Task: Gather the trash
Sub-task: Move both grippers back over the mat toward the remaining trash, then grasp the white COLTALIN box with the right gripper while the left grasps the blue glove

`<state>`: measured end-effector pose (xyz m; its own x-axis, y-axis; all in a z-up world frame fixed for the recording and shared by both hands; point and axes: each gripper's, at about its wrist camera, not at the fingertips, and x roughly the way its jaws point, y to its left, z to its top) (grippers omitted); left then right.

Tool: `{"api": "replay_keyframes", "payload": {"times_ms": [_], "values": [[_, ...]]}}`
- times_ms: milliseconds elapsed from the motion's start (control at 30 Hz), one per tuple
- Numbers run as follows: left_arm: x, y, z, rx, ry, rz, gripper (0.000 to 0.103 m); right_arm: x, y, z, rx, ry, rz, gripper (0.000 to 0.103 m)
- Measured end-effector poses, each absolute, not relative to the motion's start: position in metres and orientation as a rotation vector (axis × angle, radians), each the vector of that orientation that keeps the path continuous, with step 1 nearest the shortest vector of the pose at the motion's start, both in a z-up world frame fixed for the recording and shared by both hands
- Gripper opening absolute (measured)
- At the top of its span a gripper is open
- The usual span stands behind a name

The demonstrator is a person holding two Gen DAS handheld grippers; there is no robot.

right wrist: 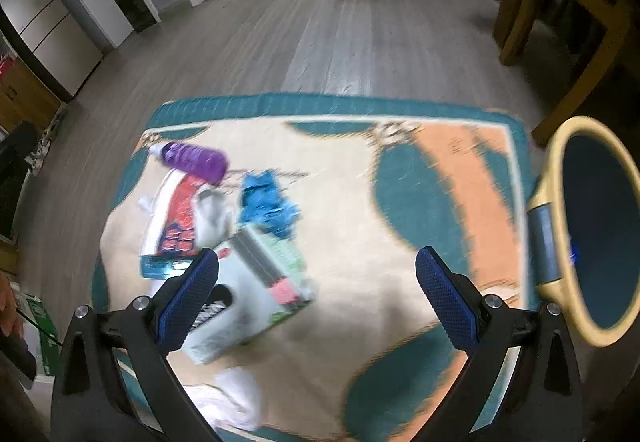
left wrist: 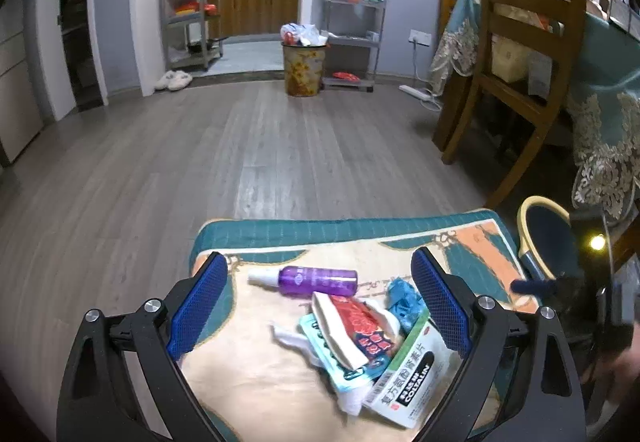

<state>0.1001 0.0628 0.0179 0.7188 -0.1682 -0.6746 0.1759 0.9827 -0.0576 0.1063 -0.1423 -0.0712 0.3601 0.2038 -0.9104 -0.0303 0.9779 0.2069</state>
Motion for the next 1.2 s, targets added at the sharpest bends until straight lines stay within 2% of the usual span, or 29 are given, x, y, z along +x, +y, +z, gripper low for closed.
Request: {"api": "replay_keyframes", "payload": {"times_ms": [267, 533, 667, 767, 800, 833, 900, 967, 1000, 1067, 1100, 1133, 1167, 1200], "values": [[0.096, 0.067, 0.019, -0.009, 0.748, -0.209, 0.093, 0.111, -0.115, -0.092, 0.225, 1.236, 0.086, 0.097], [0.099, 0.071, 0.02, -0.051, 0.754, -0.225, 0.093, 0.098, -0.109, -0.122, 0.408, 1.343, 0.047, 0.097], [0.099, 0.069, 0.021, -0.053, 0.753, -0.229, 0.093, 0.096, -0.105, -0.123, 0.383, 1.335, 0.062, 0.097], [0.099, 0.069, 0.02, -0.051, 0.757, -0.228, 0.093, 0.097, -0.11, -0.117, 0.401, 1.309, 0.069, 0.083], [0.1, 0.068, 0.02, -0.047, 0.76, -0.226, 0.093, 0.097, -0.114, -0.114, 0.405, 1.302, 0.073, 0.066], [0.1, 0.067, 0.018, -0.04, 0.768, -0.224, 0.093, 0.098, -0.117, -0.112, 0.403, 1.298, 0.077, 0.061], [0.102, 0.065, 0.015, -0.032, 0.778, -0.223, 0.093, 0.098, -0.125, -0.11, 0.412, 1.303, 0.091, 0.044], [0.104, 0.063, 0.012, -0.016, 0.792, -0.218, 0.093, 0.097, -0.135, -0.11, 0.429, 1.312, 0.092, 0.032], [0.104, 0.062, 0.01, -0.011, 0.797, -0.214, 0.093, 0.096, -0.141, -0.11, 0.438, 1.314, 0.084, 0.03], [0.106, 0.059, 0.009, -0.008, 0.803, -0.207, 0.093, 0.094, -0.149, -0.112, 0.494, 1.315, 0.079, 0.031], [0.107, 0.058, 0.008, -0.01, 0.804, -0.205, 0.093, 0.093, -0.151, -0.113, 0.524, 1.32, 0.083, 0.039], [0.107, 0.057, 0.007, -0.014, 0.804, -0.204, 0.093, 0.092, -0.151, -0.114, 0.553, 1.325, 0.088, 0.049], [0.108, 0.057, 0.007, -0.016, 0.804, -0.204, 0.093, 0.09, -0.149, -0.114, 0.58, 1.324, 0.09, 0.074], [0.108, 0.056, 0.007, -0.016, 0.805, -0.206, 0.093, 0.089, -0.147, -0.113, 0.585, 1.317, 0.089, 0.084]]}}
